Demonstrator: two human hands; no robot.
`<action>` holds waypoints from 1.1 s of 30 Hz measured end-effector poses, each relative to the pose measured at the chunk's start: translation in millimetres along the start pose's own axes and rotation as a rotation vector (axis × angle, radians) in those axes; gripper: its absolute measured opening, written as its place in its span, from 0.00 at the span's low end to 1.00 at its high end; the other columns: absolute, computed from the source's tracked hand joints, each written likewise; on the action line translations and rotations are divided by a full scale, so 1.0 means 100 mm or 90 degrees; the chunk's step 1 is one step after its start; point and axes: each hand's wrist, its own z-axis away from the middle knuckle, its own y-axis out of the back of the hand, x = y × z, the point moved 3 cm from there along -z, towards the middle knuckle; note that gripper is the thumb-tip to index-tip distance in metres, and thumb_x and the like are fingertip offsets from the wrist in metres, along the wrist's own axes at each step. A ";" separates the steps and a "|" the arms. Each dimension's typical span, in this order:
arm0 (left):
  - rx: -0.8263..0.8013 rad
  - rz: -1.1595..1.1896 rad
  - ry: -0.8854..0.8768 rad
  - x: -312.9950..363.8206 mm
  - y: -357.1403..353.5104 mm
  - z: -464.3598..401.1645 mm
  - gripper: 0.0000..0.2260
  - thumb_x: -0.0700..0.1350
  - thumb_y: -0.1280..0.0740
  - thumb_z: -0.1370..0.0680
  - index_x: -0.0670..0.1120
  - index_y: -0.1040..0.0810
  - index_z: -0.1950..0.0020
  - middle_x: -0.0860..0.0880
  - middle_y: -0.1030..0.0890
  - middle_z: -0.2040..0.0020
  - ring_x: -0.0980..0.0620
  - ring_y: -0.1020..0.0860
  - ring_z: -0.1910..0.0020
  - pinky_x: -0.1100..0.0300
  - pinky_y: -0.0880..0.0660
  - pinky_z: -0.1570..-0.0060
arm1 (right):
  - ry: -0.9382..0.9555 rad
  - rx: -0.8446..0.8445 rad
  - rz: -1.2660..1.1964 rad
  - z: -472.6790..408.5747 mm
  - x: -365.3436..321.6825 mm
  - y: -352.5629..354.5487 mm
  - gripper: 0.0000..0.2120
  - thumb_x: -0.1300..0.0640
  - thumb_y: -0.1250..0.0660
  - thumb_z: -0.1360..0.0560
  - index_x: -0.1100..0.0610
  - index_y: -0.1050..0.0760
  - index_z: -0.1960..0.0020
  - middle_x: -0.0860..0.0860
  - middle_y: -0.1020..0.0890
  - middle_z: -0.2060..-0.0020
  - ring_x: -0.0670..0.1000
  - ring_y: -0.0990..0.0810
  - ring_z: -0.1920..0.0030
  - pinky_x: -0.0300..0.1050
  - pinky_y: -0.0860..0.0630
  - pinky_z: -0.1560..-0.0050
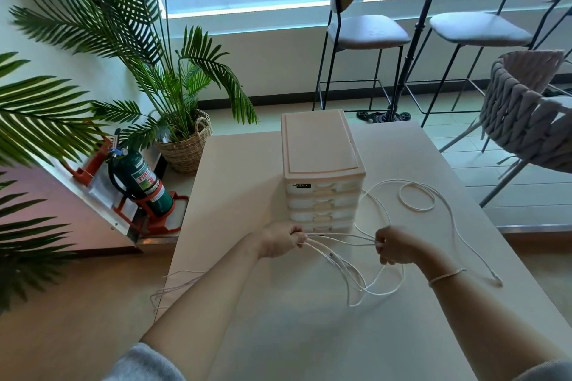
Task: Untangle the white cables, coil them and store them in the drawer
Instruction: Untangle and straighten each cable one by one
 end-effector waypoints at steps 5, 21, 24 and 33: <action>-0.022 -0.030 -0.018 0.07 -0.05 0.00 0.08 0.45 0.42 0.19 0.47 0.27 0.57 0.53 0.32 0.68 0.59 0.35 0.69 0.71 0.39 0.72 | 0.085 -0.036 -0.321 -0.02 -0.29 -0.07 0.13 0.71 0.36 0.31 0.58 0.22 0.51 0.54 0.19 0.51 0.51 0.25 0.55 0.40 0.28 0.55; -0.018 0.054 -0.006 0.07 -0.03 -0.02 0.07 0.46 0.42 0.18 0.48 0.28 0.55 0.56 0.31 0.66 0.61 0.34 0.67 0.74 0.36 0.71 | 0.209 -0.118 -0.519 0.13 -0.86 -0.31 0.13 0.57 0.50 0.18 0.62 0.30 0.53 0.56 0.24 0.69 0.45 0.26 0.76 0.39 0.29 0.70; 0.017 0.049 0.022 -0.01 0.01 -0.05 0.08 0.47 0.42 0.19 0.47 0.27 0.54 0.54 0.31 0.65 0.58 0.34 0.68 0.65 0.37 0.69 | 0.167 -0.139 -0.476 0.11 -0.80 -0.29 0.15 0.53 0.49 0.18 0.57 0.29 0.58 0.50 0.33 0.75 0.44 0.37 0.80 0.36 0.36 0.77; -0.019 0.128 -0.015 0.03 -0.09 -0.07 0.09 0.47 0.43 0.18 0.51 0.25 0.55 0.52 0.33 0.68 0.57 0.36 0.69 0.65 0.38 0.68 | 0.100 0.018 -0.530 0.00 -0.63 -0.10 0.17 0.55 0.43 0.20 0.56 0.28 0.65 0.48 0.33 0.73 0.42 0.38 0.78 0.33 0.43 0.77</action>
